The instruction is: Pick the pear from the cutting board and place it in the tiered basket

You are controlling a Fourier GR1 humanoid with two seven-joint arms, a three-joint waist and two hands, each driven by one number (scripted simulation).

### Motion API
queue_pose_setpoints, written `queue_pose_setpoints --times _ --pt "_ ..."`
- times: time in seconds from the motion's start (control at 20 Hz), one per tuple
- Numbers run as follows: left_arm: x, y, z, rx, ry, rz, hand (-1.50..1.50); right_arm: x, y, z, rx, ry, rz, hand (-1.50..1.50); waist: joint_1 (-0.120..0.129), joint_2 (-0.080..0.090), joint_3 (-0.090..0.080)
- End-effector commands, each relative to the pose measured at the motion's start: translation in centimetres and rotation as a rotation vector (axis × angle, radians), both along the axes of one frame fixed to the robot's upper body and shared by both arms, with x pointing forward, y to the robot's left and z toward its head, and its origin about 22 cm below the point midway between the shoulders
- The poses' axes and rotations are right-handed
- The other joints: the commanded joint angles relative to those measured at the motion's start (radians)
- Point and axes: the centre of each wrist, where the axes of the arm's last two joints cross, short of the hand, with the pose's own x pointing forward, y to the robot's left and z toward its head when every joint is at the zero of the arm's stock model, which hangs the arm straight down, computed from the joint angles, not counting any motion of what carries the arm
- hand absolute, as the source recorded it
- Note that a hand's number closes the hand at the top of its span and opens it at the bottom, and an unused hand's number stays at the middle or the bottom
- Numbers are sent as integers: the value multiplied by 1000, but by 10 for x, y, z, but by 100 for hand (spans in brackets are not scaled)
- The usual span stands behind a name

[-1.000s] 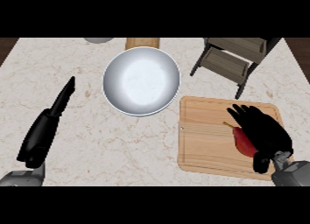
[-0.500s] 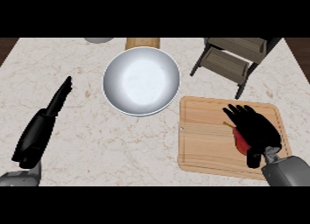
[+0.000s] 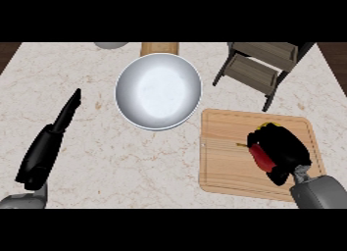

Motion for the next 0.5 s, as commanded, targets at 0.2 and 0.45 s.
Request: queue_pose_setpoints --times 0.2,0.45 --pt "6 3 7 -4 -11 6 0 -2 8 19 51 -124 80 150 -3 5 4" --pt "3 7 14 0 2 45 0 9 -129 90 15 -265 -437 150 -59 -4 4"
